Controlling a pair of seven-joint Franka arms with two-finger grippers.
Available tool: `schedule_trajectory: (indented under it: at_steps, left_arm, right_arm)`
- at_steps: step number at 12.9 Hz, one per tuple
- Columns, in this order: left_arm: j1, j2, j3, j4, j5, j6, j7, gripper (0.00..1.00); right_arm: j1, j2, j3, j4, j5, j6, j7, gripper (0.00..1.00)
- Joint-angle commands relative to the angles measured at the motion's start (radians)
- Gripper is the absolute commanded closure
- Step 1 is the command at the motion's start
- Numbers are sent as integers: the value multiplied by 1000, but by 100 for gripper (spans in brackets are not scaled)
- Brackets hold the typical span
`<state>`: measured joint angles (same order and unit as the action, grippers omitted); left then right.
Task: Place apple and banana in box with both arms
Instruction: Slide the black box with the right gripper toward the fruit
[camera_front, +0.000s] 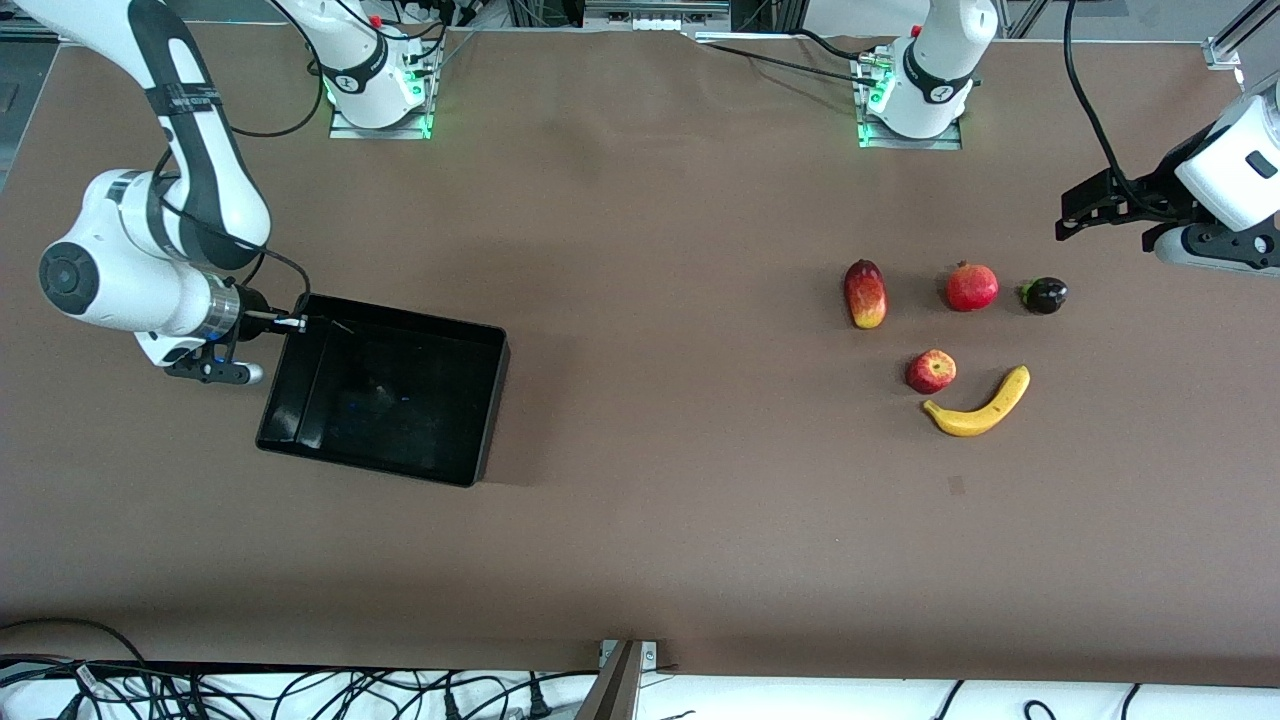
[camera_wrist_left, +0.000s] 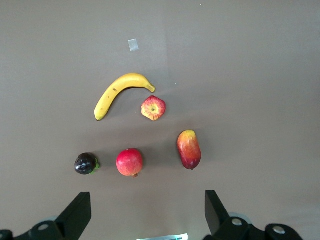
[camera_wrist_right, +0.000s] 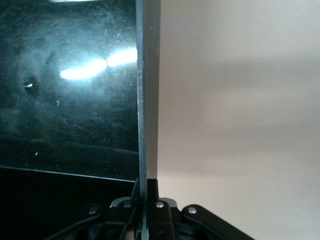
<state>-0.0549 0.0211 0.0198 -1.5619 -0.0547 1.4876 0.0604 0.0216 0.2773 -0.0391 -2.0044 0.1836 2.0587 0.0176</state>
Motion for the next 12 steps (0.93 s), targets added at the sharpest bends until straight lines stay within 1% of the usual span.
schedule_trajectory:
  at_steps: [1, 3, 5, 7, 8, 10, 12]
  left_arm:
    - [1, -13, -4, -6, -13, -10, -4, 0]
    - [0, -13, -4, -6, -13, -17, -5, 0]
    - [0, -13, -4, -6, -13, -18, -5, 0]
    - [0, -15, -4, -6, -13, -21, -5, 0]
    - [-2, -13, -6, -6, -13, -21, -7, 0]
    - [-3, -15, -8, -6, -13, -21, -10, 0]
    - [-3, -15, -8, -6, -14, -21, -10, 0]
  right_arm:
    - [82, -1, 1, 126, 60, -133, 2, 100]
    - [191, 32, 1, 237, 60, -254, 4, 100]
    - [326, 80, -1, 341, 57, -272, -1, 100]
    - [430, 131, -1, 404, 62, -270, 1, 100]
    - [496, 161, -1, 447, 60, -264, 48, 100]
    - [599, 235, -1, 537, 57, -252, 271, 100]
    - [671, 298, -1, 598, 57, -207, 349, 100]
